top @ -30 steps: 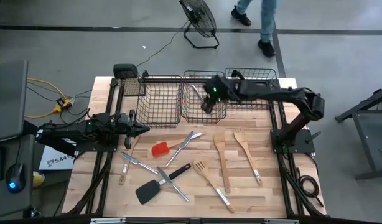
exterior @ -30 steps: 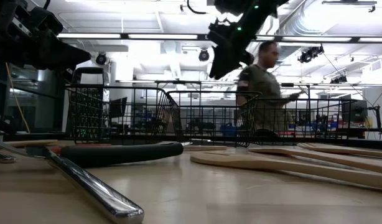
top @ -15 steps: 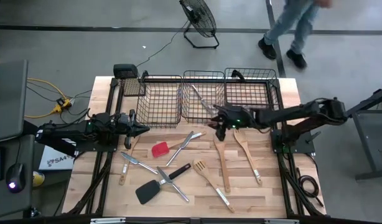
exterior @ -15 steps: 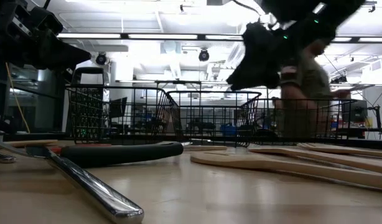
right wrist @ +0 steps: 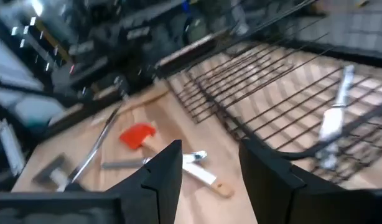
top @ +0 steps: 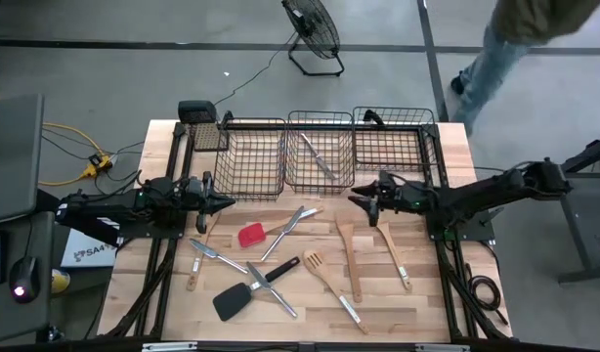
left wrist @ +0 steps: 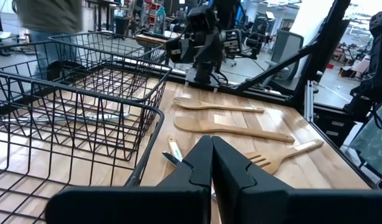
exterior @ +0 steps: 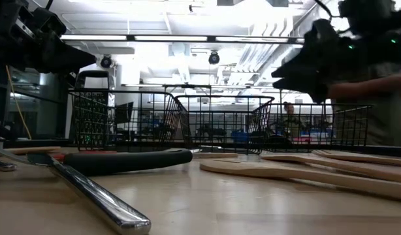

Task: Pick & Place Kitchen Items
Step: Put the silver knife into the middle wire basket

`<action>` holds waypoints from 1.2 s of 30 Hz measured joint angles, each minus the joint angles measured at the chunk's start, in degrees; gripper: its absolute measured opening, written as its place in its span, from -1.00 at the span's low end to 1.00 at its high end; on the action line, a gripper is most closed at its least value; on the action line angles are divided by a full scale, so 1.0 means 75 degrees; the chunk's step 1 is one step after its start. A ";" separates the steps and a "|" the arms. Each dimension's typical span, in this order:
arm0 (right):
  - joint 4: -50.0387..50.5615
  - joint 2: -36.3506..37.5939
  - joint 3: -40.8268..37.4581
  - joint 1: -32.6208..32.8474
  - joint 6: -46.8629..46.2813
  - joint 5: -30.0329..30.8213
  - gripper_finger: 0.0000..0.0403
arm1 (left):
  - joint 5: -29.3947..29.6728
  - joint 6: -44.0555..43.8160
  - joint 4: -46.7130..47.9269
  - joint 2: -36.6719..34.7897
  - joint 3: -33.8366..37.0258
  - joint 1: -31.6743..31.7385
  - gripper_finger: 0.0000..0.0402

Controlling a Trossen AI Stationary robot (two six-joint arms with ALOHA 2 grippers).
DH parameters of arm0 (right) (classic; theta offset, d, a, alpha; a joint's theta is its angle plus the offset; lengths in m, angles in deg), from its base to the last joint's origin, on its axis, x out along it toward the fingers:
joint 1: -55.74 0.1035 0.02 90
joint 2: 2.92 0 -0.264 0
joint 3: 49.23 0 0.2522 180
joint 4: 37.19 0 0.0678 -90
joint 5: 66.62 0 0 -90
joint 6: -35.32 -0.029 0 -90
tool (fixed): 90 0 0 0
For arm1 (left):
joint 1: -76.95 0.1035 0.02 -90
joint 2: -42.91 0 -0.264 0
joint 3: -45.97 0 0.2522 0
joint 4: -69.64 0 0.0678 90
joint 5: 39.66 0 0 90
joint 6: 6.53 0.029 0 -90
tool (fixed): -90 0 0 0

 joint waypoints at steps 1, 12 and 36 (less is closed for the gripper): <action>-0.0214 0.0109 -0.0177 0.0027 -0.0055 0.0108 -0.25 | 0.0001 0.0000 0.0000 0.0002 0.0000 0.0000 -1.00; -0.1081 0.0704 -0.1035 0.0038 -0.0150 -0.0316 -0.25 | 0.0008 0.0000 -0.0006 0.0000 0.0000 0.0000 -1.00; -0.1185 0.0771 -0.1282 0.0035 0.0029 -0.0371 -0.25 | 0.0017 -0.0003 -0.0009 0.0000 0.0000 0.0000 -1.00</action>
